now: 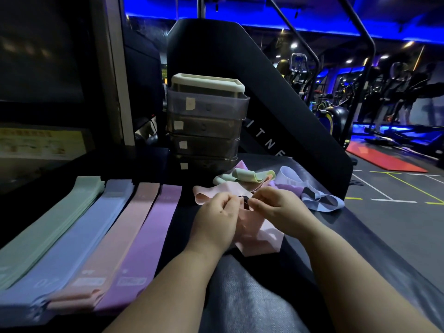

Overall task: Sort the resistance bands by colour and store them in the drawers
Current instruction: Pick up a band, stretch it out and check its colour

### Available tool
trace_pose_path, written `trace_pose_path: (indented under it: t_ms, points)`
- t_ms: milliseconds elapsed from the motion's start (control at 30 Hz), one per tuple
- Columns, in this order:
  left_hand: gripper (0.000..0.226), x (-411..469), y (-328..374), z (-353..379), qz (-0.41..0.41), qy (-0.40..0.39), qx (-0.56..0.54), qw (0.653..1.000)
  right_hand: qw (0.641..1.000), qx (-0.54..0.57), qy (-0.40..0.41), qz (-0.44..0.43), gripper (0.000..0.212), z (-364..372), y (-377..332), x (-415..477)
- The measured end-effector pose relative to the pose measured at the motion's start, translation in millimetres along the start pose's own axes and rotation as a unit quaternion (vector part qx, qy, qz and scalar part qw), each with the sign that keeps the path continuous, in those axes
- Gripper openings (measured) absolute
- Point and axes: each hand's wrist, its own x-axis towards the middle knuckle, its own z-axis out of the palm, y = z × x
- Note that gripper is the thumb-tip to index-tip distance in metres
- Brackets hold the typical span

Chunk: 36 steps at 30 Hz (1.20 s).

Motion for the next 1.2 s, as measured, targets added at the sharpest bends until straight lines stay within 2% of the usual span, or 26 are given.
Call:
trace_pose_path:
  t_ms: [67, 133, 200, 300, 433, 533, 600, 700, 800, 867, 967, 1100, 1200]
  points:
    - [0.019, 0, -2, 0, 0.026, 0.028, -0.003, 0.999, 1.0, 0.03, 0.001, 0.003, 0.018, -2, -1, -1]
    - [0.012, 1, -4, 1, 0.045, 0.051, -0.003, 0.998, 0.999, 0.037, -0.006, 0.005, 0.01, -2, -3, -2]
    - [0.015, 4, -7, 1, 0.053, 0.069, -0.013, 0.996, 0.999, 0.042, -0.014, 0.005, 0.004, -2, -5, -3]
    - [0.014, 7, -11, 1, 0.06, 0.084, -0.043, 0.994, 0.992, 0.116, -0.036, 0.03, 0.012, -1, -8, -5]
    - [0.032, 7, -11, 0, 0.082, 0.053, -0.089, 0.991, 0.987, 0.158, -0.033, 0.022, 0.024, -3, -10, -4]
    - [0.048, 6, -9, -1, 0.086, 0.047, -0.126, 0.987, 0.983, 0.179, -0.044, 0.002, 0.017, -6, -14, -4]
    - [0.043, 6, -8, -1, 0.089, 0.053, -0.14, 0.985, 0.98, 0.195, -0.05, -0.003, 0.011, -8, -14, -5]
    - [0.034, 5, -5, -1, 0.091, 0.059, -0.172, 0.979, 0.979, 0.201, -0.036, -0.006, 0.015, -12, -13, -7]
    - [0.026, 5, -4, -1, 0.087, 0.053, -0.204, 0.974, 0.944, 0.329, -0.035, -0.005, 0.02, -14, -19, -9]
    - [0.024, 7, -6, 0, 0.094, 0.054, -0.202, 0.973, 0.928, 0.37, -0.039, -0.011, 0.024, -14, -22, -10]
    - [0.019, 6, -5, 2, 0.105, 0.055, -0.226, 0.967, 0.928, 0.366, -0.062, -0.012, 0.027, -12, -23, -9]
    - [0.015, 8, -4, 3, 0.096, 0.045, -0.25, 0.962, 0.943, 0.329, -0.049, 0.005, 0.01, -11, -24, -9]
    - [0.03, 6, -4, 5, 0.057, -0.006, -0.258, 0.964, 0.932, 0.362, -0.023, 0.001, 0.012, -10, -30, -10]
